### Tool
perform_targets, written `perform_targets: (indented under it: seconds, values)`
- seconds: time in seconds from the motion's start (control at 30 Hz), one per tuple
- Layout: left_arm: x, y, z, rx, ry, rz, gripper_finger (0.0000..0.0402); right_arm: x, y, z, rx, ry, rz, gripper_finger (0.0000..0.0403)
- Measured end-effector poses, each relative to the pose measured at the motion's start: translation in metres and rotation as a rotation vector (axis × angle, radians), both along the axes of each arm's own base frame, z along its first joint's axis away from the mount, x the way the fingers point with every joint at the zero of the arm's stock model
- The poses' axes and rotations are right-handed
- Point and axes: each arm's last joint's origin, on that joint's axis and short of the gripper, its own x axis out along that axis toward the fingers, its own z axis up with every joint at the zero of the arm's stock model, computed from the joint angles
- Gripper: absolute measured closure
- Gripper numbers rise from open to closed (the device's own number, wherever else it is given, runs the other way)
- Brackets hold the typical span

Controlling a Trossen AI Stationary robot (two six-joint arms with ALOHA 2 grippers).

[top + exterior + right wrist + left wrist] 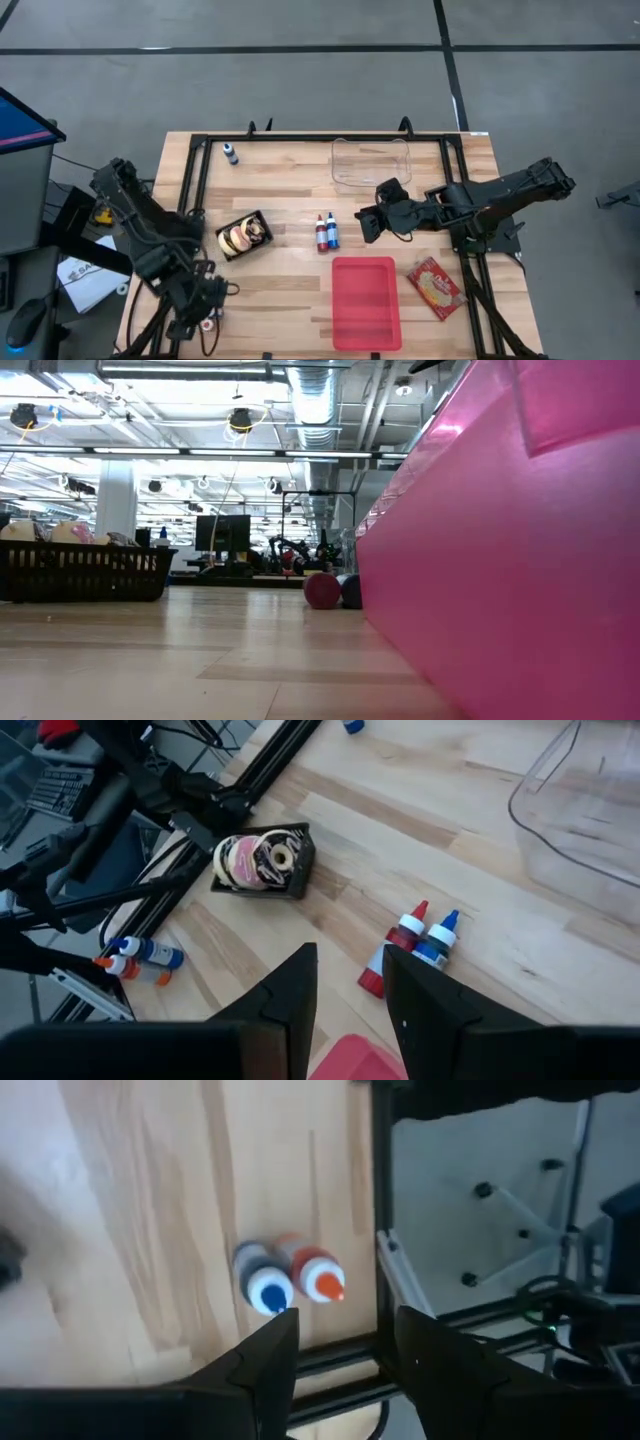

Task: Pick & Place Food Item
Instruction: Put the bottom blue food coloring bottle into the transparent bin

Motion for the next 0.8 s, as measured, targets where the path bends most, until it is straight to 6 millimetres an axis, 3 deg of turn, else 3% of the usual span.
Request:
perform_targets:
  seconds: [0.23, 0.8]
  values:
    - [-0.015, -0.011, -0.004, 0.071, -0.044, 0.187, 0.0238, -0.004, 0.012, 0.001, -0.023, -0.016, 0.008, 0.0293]
    - [-0.025, -0.014, -0.044, 0.161, -0.012, 0.181, 0.0238, -0.010, 0.027, 0.001, -0.036, -0.033, 0.028, 0.0293]
